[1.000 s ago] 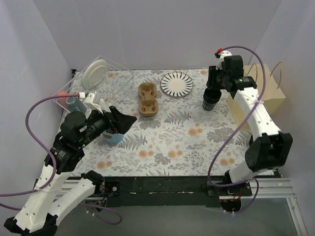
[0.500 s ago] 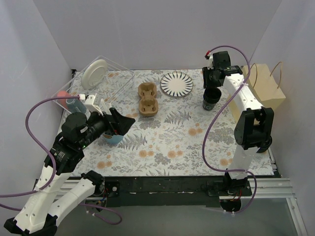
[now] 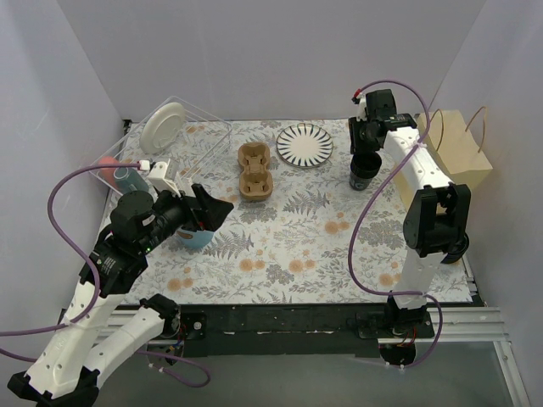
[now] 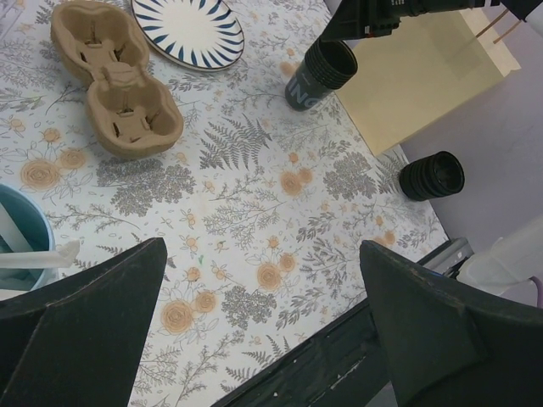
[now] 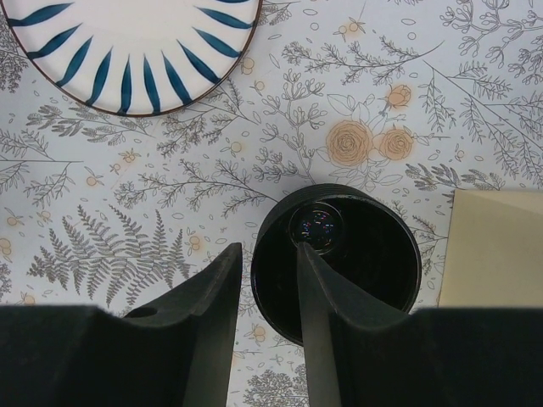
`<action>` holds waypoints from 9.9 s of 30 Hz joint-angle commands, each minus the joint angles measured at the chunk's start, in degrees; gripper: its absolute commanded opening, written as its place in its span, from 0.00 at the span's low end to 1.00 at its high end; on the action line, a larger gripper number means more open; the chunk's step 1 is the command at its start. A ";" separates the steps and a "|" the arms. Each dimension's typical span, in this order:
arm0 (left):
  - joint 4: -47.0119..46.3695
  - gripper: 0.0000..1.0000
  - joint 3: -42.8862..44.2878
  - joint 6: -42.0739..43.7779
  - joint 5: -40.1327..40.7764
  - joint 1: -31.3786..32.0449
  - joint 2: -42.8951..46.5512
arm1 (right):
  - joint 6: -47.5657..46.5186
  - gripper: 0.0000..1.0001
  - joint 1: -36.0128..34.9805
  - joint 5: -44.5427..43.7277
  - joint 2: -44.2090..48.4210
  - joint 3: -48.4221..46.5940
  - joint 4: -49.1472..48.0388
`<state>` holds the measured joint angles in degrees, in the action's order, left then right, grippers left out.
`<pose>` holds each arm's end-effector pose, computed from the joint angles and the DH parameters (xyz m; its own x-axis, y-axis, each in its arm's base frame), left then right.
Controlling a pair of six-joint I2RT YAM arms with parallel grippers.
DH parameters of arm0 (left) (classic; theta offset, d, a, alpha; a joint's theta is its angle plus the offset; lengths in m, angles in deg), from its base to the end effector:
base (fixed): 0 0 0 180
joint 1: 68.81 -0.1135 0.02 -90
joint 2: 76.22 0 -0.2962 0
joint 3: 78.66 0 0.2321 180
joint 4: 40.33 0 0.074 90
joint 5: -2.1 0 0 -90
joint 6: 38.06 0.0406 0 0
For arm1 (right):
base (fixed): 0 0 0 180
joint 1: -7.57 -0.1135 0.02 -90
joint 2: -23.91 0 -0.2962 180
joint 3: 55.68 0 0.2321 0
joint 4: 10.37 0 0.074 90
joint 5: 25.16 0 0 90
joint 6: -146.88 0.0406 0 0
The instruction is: Pack the takeout coffee
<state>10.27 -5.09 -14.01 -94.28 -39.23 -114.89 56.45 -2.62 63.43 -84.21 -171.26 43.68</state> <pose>0.0753 -0.0479 0.4004 -0.6289 -0.6866 -0.3649 0.0229 0.4527 -0.8914 0.4145 0.0735 0.3419 -0.7138 -0.1359 -0.6871 -0.1656 0.9859 -0.0230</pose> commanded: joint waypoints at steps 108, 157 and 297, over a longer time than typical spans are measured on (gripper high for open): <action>1.47 0.98 -0.40 0.48 3.21 0.04 0.62 | 0.60 0.05 -0.61 -5.54 2.82 -4.09 5.32; 1.39 0.98 -0.76 1.09 3.73 0.04 -0.35 | 0.60 0.26 -0.53 -3.95 -4.30 -5.05 5.14; 5.96 0.98 2.94 2.59 4.61 1.09 0.88 | 25.13 0.55 -5.21 -54.66 30.41 44.16 9.89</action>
<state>16.63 -2.49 -11.96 -87.59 -39.07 -113.49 79.81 -11.85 15.78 -57.00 -131.07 54.22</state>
